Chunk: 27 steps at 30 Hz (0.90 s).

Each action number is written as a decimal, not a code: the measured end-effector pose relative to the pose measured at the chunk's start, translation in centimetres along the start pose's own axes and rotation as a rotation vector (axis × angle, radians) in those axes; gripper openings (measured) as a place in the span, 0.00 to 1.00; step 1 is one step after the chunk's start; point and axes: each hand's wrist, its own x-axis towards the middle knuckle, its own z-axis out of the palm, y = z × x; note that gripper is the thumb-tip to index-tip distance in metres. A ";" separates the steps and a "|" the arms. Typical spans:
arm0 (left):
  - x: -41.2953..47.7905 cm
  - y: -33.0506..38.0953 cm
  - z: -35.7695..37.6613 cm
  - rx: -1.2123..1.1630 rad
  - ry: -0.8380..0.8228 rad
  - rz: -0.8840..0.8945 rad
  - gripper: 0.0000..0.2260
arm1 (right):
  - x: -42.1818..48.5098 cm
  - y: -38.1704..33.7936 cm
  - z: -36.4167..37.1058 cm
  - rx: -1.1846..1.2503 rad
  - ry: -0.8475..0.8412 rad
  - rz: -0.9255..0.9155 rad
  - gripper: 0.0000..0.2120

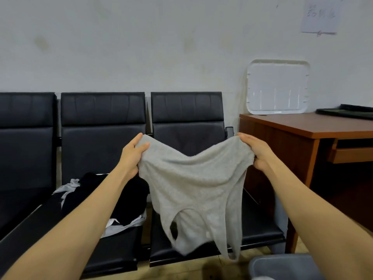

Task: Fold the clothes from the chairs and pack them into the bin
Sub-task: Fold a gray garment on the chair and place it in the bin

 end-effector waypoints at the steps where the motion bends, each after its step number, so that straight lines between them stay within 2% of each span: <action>1: -0.1 0.4 -0.3 -0.005 0.019 0.006 0.23 | -0.3 -0.4 0.0 -0.034 -0.009 0.041 0.12; 3: -0.3 0.7 -0.8 0.003 0.051 -0.046 0.23 | -0.7 -1.0 -0.1 -0.059 -0.046 0.143 0.12; 5: -0.9 1.0 -1.0 0.020 0.040 -0.166 0.20 | -0.7 -1.4 -0.1 0.028 -0.081 0.207 0.11; 7: -1.6 1.3 -0.9 0.069 -0.024 -0.296 0.08 | -0.3 -1.1 -0.2 0.000 -0.088 0.248 0.14; 9: -1.8 1.0 -0.6 0.124 -0.076 -0.384 0.04 | 0.0 -0.4 -0.2 -0.095 -0.112 0.282 0.16; 10: -1.7 0.7 -0.4 0.130 -0.091 -0.401 0.04 | 0.1 0.1 -0.2 -0.121 -0.127 0.302 0.17; 12: -0.7 -0.6 0.3 0.093 -0.101 -0.371 0.18 | 0.6 1.2 0.1 -0.162 -0.136 0.312 0.18; 14: 0.4 -2.0 1.1 0.060 -0.073 -0.284 0.26 | 1.1 2.0 0.6 -0.160 -0.106 0.237 0.21; 17: 1.7 -3.1 1.8 -0.050 -0.019 -0.096 0.26 | 1.4 2.9 0.9 -0.008 -0.004 -0.019 0.25; 19: 1.8 -3.1 1.7 -0.107 -0.013 -0.025 0.26 | 1.4 3.3 0.2 0.057 0.011 -0.093 0.25; 21: 1.3 -3.5 1.0 -0.106 -0.059 -0.057 0.27 | 1.6 4.1 -1.0 0.048 -0.028 -0.050 0.27; 24: -0.3 -6.0 -0.4 -0.059 -0.140 -0.223 0.29 | 1.6 6.6 -2.8 -0.012 -0.058 0.077 0.29; 27: -2.8 -11.8 -2.0 0.038 -0.133 -0.368 0.27 | 1.2 11.8 -4.5 -0.231 -0.060 0.267 0.28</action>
